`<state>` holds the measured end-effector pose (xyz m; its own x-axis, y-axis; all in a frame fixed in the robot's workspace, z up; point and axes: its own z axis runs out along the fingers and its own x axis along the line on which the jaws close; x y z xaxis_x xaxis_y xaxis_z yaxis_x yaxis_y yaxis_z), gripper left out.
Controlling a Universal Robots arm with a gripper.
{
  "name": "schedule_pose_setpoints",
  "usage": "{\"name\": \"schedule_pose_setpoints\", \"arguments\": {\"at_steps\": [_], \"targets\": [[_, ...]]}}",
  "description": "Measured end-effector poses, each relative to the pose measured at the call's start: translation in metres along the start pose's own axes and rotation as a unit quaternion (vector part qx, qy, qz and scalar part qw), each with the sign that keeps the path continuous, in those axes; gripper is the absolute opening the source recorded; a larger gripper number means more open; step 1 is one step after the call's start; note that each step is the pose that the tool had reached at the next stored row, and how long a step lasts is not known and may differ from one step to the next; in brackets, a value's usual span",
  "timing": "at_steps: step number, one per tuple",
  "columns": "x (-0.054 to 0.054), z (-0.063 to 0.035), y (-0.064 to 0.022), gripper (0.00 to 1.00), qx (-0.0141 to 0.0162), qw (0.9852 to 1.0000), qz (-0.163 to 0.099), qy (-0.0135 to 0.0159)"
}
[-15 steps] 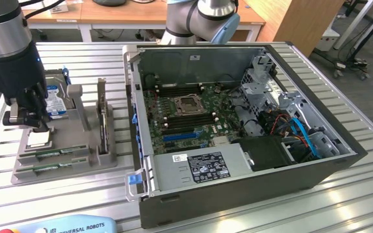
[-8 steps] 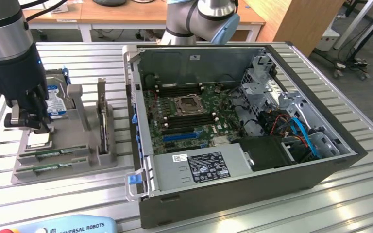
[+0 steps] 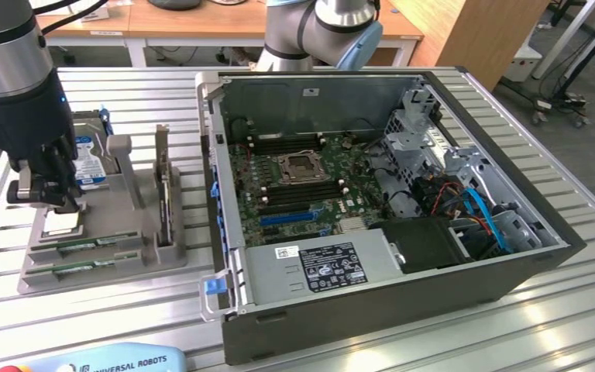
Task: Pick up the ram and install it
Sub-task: 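Pick up the ram and move it above insertion slot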
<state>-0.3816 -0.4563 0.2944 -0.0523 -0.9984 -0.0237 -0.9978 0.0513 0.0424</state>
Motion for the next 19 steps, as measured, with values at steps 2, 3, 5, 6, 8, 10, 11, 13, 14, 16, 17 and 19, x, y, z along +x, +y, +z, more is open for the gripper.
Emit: {"name": "schedule_pose_setpoints", "arguments": {"at_steps": [2, 3, 5, 6, 8, 10, 11, 13, 14, 16, 17, 19], "targets": [[0.000, 0.0000, 0.0000, 0.30, 0.0000, 1.0000, 0.000, 0.0000], [0.000, 0.0000, 0.0000, 0.31, 0.0000, 1.0000, 0.000, 0.0000], [0.000, 0.0000, 0.0000, 0.37, 0.0000, 1.0000, 0.000, 0.0000], [0.000, 0.0000, 0.0000, 0.37, 0.0000, 1.0000, 0.000, 0.0000], [0.000, 0.0001, 0.0000, 0.37, 0.0000, 1.0000, 0.000, -0.0001], [0.000, 0.0019, 0.0000, 0.37, 0.0002, 1.0000, 0.000, -0.0007], [0.000, 0.0031, 0.0000, 0.37, 0.0000, 1.0000, 0.000, -0.0009], [0.000, 0.0057, -0.0002, 0.37, 0.0001, 1.0000, 0.000, -0.0013], [0.000, 0.0070, -0.0003, 0.37, 0.0001, 1.0000, 0.000, -0.0015], [0.000, 0.0095, -0.0004, 0.37, 0.0000, 1.0000, 0.000, -0.0016], [0.000, 0.0108, -0.0004, 0.37, 0.0001, 1.0000, 0.000, -0.0017], [0.000, 0.0131, -0.0005, 0.37, 0.0001, 1.0000, 0.000, -0.0017]]}}
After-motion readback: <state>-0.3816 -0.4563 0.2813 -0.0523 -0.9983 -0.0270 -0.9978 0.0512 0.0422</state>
